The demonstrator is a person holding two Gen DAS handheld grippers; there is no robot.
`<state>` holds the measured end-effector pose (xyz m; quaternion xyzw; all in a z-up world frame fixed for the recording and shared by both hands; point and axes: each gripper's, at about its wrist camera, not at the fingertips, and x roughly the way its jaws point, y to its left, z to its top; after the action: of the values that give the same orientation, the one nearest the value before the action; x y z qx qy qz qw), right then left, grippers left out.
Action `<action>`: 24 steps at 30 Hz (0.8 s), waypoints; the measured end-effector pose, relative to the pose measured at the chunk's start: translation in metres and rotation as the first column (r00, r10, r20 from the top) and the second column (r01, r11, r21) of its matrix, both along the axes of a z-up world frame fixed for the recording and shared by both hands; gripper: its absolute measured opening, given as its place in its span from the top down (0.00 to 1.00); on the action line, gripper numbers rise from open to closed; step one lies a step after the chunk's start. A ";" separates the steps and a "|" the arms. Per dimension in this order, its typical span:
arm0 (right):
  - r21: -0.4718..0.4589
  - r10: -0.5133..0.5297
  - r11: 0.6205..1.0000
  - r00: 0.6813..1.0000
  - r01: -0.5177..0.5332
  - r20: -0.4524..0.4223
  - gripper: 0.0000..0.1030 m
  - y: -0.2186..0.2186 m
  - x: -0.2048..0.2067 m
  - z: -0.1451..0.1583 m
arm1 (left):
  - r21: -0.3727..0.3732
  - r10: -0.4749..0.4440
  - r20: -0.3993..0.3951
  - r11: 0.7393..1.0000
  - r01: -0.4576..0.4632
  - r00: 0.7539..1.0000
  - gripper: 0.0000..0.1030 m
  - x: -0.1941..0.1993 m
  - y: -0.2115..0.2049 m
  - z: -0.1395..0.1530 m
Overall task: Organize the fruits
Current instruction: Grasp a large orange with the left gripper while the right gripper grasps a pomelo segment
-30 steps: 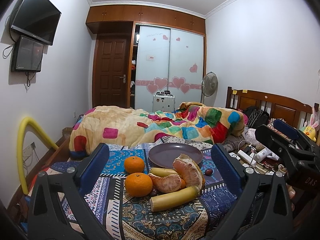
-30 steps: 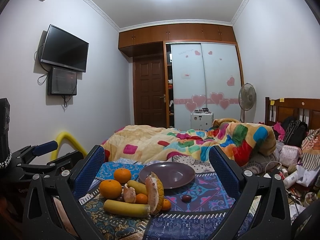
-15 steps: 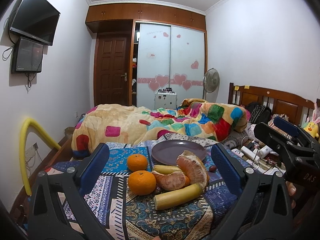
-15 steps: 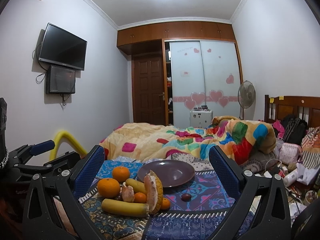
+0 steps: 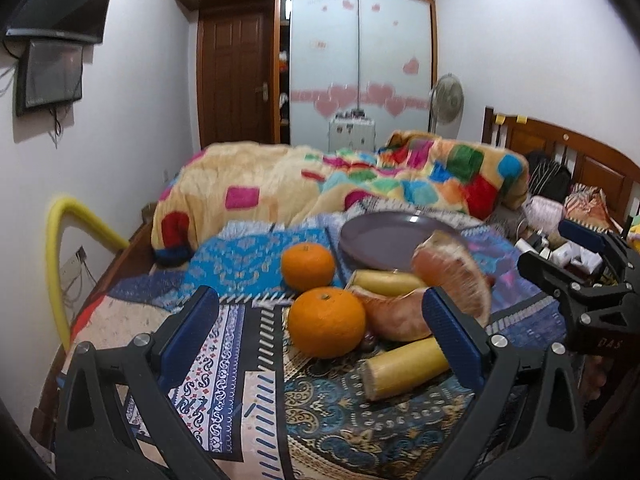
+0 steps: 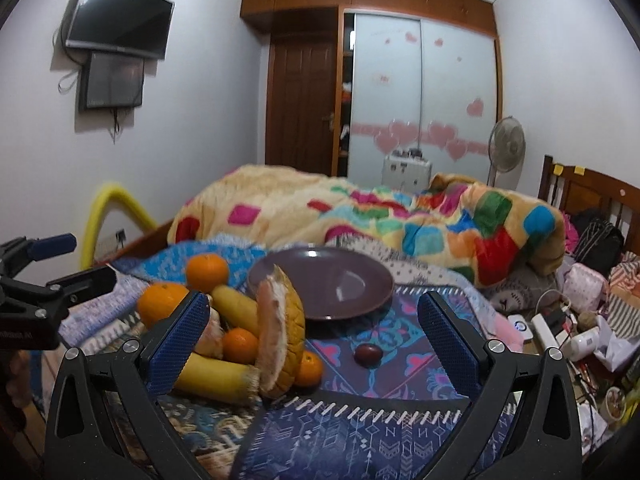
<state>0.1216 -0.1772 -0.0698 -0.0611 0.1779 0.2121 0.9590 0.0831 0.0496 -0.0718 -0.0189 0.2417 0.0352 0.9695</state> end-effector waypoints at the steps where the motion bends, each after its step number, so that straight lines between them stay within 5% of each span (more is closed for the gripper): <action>1: -0.011 0.004 1.000 1.000 -0.004 -0.014 0.00 0.002 0.004 -0.003 | -0.008 -0.003 -0.020 1.000 0.003 1.000 0.00 0.006 0.003 -0.004; 11: -0.075 0.080 0.993 0.987 -0.091 -0.141 0.09 0.010 0.038 -0.021 | -0.066 -0.036 -0.169 0.998 0.025 0.985 0.01 0.051 0.018 -0.038; 16: -0.076 0.132 0.986 0.970 -0.150 -0.203 0.17 0.018 0.049 -0.027 | -0.083 -0.072 -0.226 0.995 0.055 0.971 0.16 0.068 0.016 -0.048; 24: -0.052 0.197 0.974 0.935 -0.221 -0.294 0.44 0.027 0.065 -0.039 | -0.112 -0.112 -0.266 0.990 0.085 0.957 0.26 0.080 0.013 -0.060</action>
<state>0.1868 -0.1506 -0.1091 -0.0888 0.3165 0.3116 0.8915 0.1631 0.0629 -0.1316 -0.0502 0.3743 -0.0231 0.9256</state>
